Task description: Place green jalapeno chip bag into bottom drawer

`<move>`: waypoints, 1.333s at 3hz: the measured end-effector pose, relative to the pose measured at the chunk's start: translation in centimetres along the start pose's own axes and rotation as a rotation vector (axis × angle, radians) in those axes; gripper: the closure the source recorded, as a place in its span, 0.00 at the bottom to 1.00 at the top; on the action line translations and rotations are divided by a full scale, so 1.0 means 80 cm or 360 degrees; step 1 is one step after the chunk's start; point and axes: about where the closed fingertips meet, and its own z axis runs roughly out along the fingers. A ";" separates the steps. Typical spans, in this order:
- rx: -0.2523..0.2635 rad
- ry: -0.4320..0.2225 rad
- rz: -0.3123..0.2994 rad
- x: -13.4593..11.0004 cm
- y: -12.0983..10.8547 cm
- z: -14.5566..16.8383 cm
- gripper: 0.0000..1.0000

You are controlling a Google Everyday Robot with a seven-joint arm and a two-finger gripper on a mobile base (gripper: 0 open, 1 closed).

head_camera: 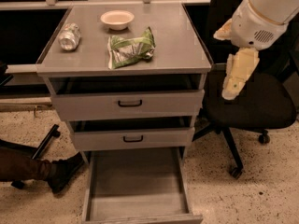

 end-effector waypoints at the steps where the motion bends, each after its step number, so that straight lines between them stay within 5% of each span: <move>1: -0.0044 -0.0039 -0.0080 -0.015 -0.022 0.024 0.00; 4: -0.0092 -0.0081 -0.0162 -0.031 -0.045 0.053 0.00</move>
Offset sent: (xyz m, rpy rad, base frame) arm 0.0458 0.0293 -0.0248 0.0231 0.0400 0.1327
